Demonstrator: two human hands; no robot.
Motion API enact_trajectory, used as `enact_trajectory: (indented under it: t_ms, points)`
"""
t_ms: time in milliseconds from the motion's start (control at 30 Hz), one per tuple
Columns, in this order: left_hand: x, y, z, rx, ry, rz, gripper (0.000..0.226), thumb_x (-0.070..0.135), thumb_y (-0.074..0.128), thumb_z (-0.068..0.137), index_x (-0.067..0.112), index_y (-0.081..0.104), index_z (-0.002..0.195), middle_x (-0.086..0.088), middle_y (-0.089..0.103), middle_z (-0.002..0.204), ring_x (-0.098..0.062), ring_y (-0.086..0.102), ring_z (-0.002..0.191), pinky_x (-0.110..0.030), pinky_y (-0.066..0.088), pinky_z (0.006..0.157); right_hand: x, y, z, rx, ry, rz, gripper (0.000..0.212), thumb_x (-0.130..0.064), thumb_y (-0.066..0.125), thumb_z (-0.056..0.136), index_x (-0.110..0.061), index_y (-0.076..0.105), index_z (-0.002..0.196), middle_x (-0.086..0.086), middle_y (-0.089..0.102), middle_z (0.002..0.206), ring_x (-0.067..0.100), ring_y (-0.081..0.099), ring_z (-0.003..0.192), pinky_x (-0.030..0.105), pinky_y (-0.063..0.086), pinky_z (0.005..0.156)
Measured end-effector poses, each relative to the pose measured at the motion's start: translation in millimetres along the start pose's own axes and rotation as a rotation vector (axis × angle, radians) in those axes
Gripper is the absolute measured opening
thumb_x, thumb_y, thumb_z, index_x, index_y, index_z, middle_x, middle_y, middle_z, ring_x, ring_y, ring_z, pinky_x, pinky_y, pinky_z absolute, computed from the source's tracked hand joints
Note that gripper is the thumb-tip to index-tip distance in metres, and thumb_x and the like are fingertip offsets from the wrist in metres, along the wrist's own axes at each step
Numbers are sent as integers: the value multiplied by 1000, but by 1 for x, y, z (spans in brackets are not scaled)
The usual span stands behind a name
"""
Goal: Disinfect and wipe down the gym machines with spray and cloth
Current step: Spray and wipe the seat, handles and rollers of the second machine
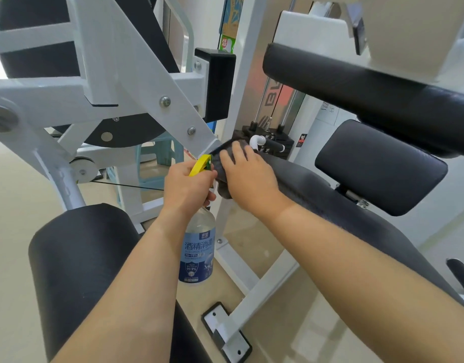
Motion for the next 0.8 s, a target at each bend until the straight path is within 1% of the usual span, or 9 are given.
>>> enact_trajectory:
  t_ms: [167,233,333,433,500,600,667,733,800]
  points:
    - [-1,5,-2,-27,-7,26,14,2,58,90,4,71,95,-24,73,102,-16,58,47,-28,46,51,14,-6,-51,-34,20,-14,61,-26,38,104,-12,13,158,21,13,164,41,20,148,45,28,118]
    - [-1,6,-3,-31,3,48,13,2,58,90,5,71,93,-22,73,98,-16,59,47,-29,46,52,10,-3,-41,-19,48,-52,63,-28,40,103,-11,14,157,24,17,162,45,26,144,47,33,114]
    - [-2,5,-2,-39,18,65,13,2,57,89,4,70,91,-20,72,89,-17,60,47,-30,47,52,-2,2,-2,-32,133,-46,61,-29,43,101,-12,20,155,26,28,155,49,39,132,49,44,102]
    - [-2,5,-1,-11,24,69,15,-2,55,87,6,66,79,-10,67,70,-18,60,47,-30,48,51,-14,6,30,-65,170,-21,64,-36,50,97,-12,26,151,26,34,148,50,43,125,49,44,97]
    - [-2,4,-1,25,26,78,18,-1,55,87,8,64,75,-3,61,60,-16,60,46,-28,47,49,-18,6,40,-55,167,-32,60,-35,51,97,-14,30,149,24,36,147,47,44,124,47,42,95]
    - [-4,5,-2,34,32,91,14,2,57,90,4,69,84,-8,63,68,-16,60,47,-27,47,49,-14,6,38,-98,155,-25,65,-38,53,96,-18,26,152,22,33,150,47,44,126,45,44,93]
    - [-3,7,-3,20,36,109,13,2,58,90,2,70,90,-13,67,76,-15,60,46,-27,47,49,-3,3,25,-109,168,-23,64,-37,49,99,-17,22,154,23,38,147,45,51,120,44,48,83]
    - [-2,10,-5,7,38,112,13,2,58,90,2,71,90,-19,71,87,-13,59,44,-28,48,51,12,-3,-1,-89,190,-17,56,-35,41,102,-15,24,152,23,47,138,41,58,109,40,45,70]
    - [-2,12,-7,1,36,101,13,1,58,90,5,71,87,-19,74,96,-12,57,42,-29,48,54,29,-11,-38,-117,203,18,55,-38,38,103,-16,23,152,20,48,135,39,59,107,38,39,66]
Point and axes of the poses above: each hand's wrist, its own z-axis towards the middle knuckle, its own y-axis out of the palm, x = y × z, the point moved 2 cm from there along z, towards the middle knuckle
